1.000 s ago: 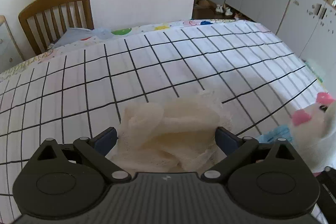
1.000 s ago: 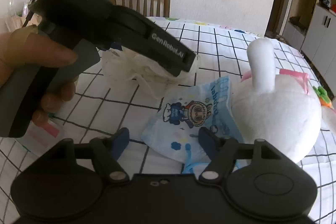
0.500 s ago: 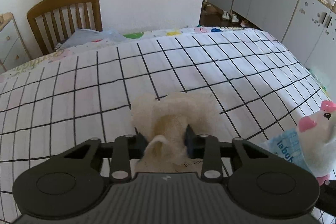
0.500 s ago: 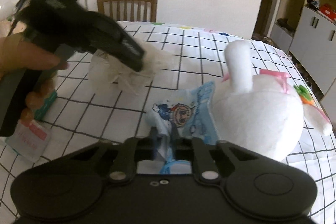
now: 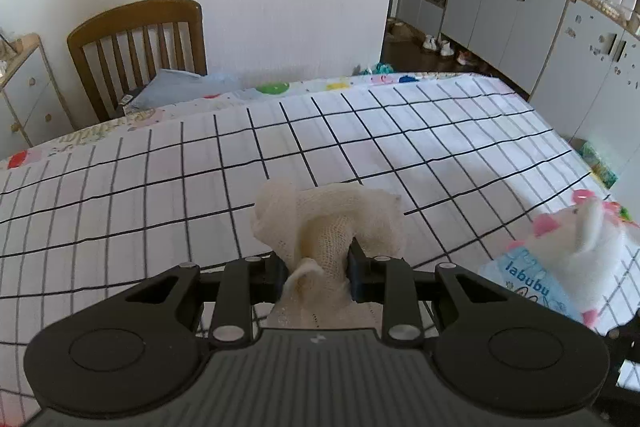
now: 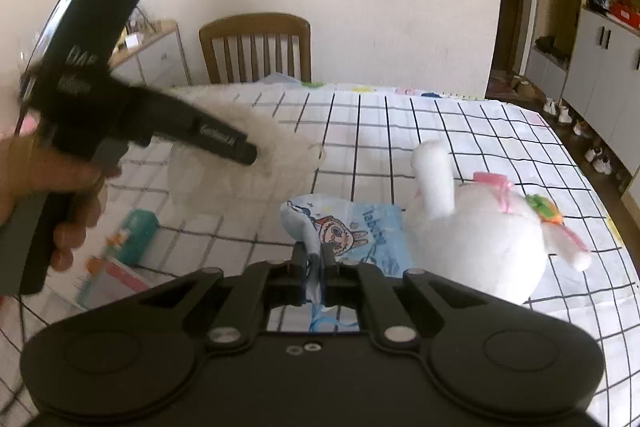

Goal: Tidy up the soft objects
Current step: 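Carry the beige cloth and blue diaper pack over the red tin with both tools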

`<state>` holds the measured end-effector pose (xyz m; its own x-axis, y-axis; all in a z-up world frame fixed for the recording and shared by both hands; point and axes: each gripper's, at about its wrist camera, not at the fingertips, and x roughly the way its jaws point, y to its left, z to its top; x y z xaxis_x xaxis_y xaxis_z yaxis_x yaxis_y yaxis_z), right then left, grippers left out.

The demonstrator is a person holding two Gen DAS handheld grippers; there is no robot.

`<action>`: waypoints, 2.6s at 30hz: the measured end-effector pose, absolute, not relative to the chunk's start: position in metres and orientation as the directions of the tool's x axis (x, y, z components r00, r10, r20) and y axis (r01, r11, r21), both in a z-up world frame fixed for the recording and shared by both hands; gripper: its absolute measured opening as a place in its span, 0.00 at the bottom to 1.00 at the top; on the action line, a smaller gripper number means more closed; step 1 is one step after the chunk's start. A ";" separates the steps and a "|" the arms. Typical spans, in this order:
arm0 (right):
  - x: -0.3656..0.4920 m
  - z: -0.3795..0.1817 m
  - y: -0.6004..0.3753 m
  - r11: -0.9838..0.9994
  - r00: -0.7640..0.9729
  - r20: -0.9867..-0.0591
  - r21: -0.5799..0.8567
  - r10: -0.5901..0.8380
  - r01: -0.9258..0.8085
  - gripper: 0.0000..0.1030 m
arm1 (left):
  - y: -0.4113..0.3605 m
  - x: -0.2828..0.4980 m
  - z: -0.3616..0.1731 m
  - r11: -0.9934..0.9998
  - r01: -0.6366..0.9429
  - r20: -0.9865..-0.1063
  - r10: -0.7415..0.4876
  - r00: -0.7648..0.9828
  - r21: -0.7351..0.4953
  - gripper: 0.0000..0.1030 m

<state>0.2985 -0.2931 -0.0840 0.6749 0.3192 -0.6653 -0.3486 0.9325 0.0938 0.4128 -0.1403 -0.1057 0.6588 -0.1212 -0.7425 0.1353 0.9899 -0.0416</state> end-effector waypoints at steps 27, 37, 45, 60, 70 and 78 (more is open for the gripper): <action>0.207 0.031 -0.227 0.824 0.626 -0.556 0.224 0.547 -0.520 0.04 | -0.030 0.242 0.001 0.996 0.011 -0.689 -0.073 0.721 -0.094 0.27; 0.178 0.047 -0.170 0.768 0.583 -0.534 0.227 0.612 -0.599 0.04 | 0.031 0.185 0.011 0.994 -0.061 -0.686 -0.019 0.727 -0.093 0.27; 0.165 0.052 -0.123 0.719 0.533 -0.532 0.233 0.658 -0.655 0.04 | 0.076 0.151 0.012 0.988 -0.129 -0.689 0.038 0.724 -0.081 0.27; 0.165 0.036 -0.039 0.632 0.423 -0.565 0.242 0.708 -0.736 0.04 | 0.146 0.118 0.000 0.963 -0.260 -0.705 0.136 0.696 -0.072 0.27; 0.190 0.004 0.005 0.602 0.349 -0.596 0.296 0.723 -0.742 0.04 | 0.165 0.120 -0.027 0.957 -0.281 -0.745 0.138 0.653 -0.068 0.27; 0.212 -0.028 0.024 0.605 0.313 -0.630 0.321 0.711 -0.729 0.05 | 0.165 0.128 -0.052 0.958 -0.276 -0.776 0.120 0.620 -0.073 0.27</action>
